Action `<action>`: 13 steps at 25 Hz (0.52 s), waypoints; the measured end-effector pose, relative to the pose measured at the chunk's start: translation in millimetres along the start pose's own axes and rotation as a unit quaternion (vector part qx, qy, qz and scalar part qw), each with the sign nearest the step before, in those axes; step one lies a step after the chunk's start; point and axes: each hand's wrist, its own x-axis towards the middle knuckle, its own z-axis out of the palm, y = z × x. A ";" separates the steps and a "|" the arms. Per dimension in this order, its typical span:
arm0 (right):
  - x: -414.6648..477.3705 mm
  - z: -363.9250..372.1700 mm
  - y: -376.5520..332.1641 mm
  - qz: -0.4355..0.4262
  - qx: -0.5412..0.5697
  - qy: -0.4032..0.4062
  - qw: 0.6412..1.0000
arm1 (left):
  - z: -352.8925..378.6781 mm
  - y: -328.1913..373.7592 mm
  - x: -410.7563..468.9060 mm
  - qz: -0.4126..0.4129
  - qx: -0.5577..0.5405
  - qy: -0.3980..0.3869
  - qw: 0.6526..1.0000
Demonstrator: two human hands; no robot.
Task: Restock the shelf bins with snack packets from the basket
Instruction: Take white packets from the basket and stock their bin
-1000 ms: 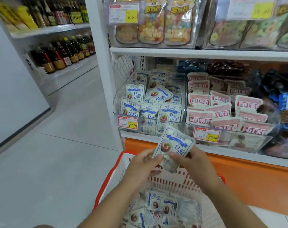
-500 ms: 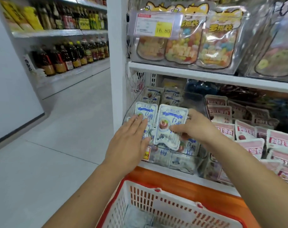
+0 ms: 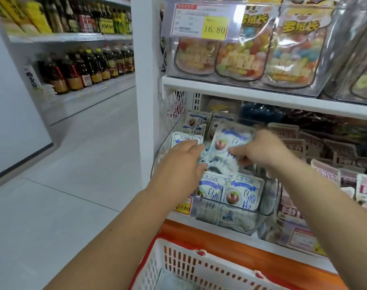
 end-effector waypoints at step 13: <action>48.6 -6.4 -15.0 0.011 -0.344 -0.105 0.933 | 14.0 4.5 -1.1 0.042 0.135 -0.123 0.982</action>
